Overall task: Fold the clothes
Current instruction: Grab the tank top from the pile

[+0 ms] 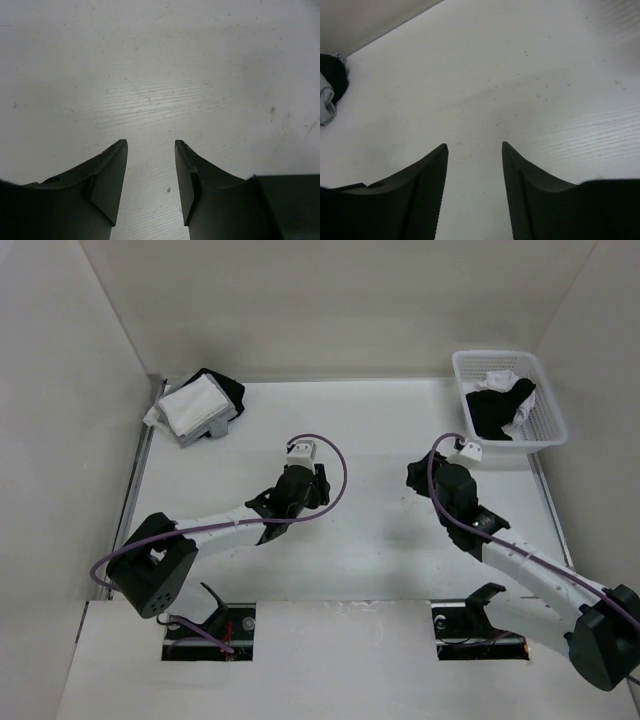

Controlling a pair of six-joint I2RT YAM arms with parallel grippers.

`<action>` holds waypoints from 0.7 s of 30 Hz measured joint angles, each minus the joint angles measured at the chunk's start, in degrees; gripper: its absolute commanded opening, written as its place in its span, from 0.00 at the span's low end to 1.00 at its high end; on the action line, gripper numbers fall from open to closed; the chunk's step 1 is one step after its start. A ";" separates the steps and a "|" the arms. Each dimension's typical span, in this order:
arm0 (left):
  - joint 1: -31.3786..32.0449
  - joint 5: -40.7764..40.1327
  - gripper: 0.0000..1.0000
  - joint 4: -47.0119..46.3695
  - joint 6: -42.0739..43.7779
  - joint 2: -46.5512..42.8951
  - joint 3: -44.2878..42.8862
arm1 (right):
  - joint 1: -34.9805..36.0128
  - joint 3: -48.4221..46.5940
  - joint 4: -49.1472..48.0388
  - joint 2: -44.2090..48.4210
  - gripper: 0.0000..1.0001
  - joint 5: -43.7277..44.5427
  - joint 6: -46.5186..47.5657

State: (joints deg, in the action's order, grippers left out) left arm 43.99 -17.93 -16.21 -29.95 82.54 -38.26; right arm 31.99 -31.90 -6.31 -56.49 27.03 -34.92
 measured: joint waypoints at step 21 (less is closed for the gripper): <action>1.09 0.74 0.45 -7.67 1.70 -2.75 3.45 | -37.16 -39.63 14.71 -31.63 0.46 -4.13 0.72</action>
State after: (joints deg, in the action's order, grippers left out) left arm 45.08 -17.19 -23.88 -28.25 79.79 -34.81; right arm -5.17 -71.53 8.40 -88.12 22.90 -34.20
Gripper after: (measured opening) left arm 0.448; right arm 0.406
